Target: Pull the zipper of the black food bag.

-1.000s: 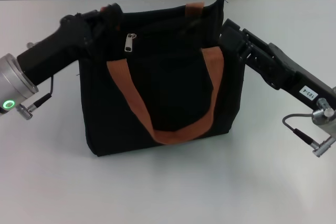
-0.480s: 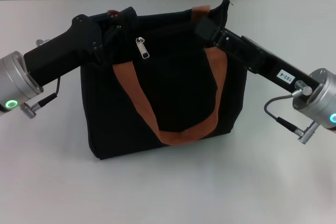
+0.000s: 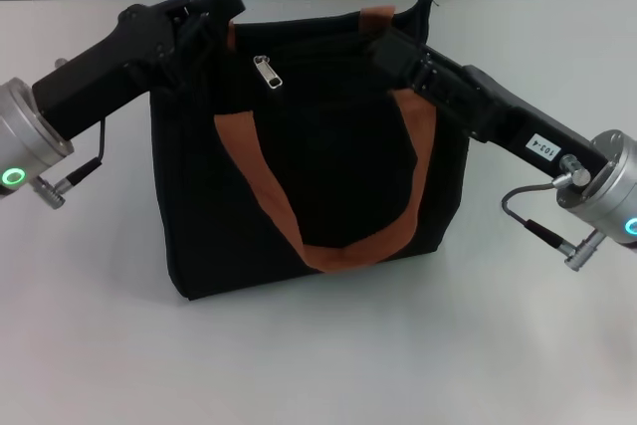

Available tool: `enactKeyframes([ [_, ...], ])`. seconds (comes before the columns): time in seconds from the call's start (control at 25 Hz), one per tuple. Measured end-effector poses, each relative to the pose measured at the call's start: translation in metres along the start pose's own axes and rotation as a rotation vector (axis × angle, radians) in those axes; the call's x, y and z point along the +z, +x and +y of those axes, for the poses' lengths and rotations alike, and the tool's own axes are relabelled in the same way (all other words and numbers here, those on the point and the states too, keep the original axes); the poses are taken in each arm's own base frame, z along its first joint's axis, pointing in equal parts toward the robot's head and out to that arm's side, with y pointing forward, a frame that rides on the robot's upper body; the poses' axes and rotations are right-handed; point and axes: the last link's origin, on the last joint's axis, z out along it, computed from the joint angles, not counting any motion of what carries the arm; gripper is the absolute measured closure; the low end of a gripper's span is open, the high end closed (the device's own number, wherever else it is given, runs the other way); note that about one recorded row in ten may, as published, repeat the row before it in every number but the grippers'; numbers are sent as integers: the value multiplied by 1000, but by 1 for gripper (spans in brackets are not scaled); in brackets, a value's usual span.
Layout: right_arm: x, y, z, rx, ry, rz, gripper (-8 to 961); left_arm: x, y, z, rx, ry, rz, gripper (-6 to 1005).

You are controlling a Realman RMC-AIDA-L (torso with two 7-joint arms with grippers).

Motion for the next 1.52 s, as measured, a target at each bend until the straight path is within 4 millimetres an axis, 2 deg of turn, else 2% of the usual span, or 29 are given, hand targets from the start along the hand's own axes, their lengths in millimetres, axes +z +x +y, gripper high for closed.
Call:
enactKeyframes([
  [0.2, 3, 0, -1, -25, -1, 5, 635, 8, 2, 0, 3, -15, -3, 980],
  [0.8, 19, 13, -6, -31, 37, 32, 637, 39, 18, 0, 46, -104, -25, 980],
  [1.04, 15, 15, -8, -14, 65, 24, 637, 43, 19, 1, 49, -117, -30, 980],
  [1.16, 13, 15, -10, 21, 83, 25, 638, 44, 19, 2, 49, -123, -29, 980],
  [1.52, 24, 6, -14, 221, 65, 64, 642, 52, 19, 5, 61, -153, -50, 979],
])
